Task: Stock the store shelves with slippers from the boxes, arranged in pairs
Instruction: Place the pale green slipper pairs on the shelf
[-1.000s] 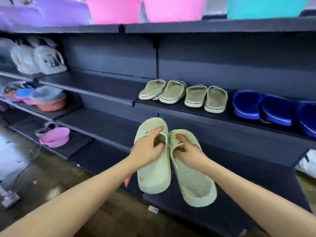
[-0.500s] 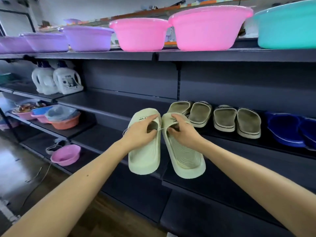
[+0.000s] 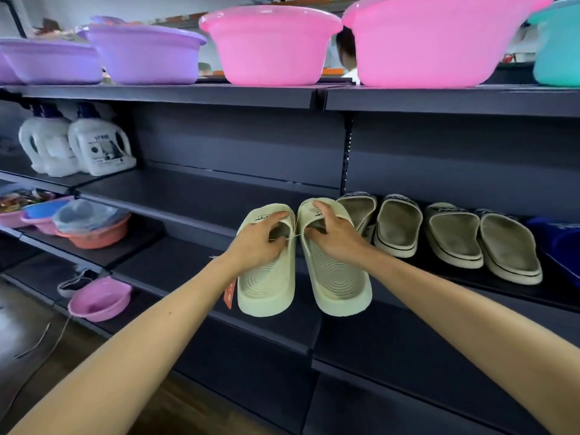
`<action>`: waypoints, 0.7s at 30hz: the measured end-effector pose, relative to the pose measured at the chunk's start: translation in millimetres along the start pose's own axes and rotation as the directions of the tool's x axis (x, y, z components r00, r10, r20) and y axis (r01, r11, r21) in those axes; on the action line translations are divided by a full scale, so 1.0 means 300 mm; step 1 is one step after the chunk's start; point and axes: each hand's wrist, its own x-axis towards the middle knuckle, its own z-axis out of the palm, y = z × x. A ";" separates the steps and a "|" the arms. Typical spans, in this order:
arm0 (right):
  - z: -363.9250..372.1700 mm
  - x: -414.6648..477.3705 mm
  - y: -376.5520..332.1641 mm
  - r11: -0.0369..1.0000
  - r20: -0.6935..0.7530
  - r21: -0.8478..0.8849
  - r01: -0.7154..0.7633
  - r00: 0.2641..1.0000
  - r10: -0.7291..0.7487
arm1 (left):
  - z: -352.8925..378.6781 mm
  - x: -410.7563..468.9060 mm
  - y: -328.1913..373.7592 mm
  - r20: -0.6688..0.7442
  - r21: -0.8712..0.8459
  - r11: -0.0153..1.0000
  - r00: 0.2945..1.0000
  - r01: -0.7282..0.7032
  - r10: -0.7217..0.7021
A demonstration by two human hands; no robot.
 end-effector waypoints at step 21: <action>0.159 0.811 0.184 0.982 -0.057 -0.021 -0.190 0.980 0.188 | 0.162 0.844 -0.415 0.114 0.028 0.958 0.954 -0.284 0.279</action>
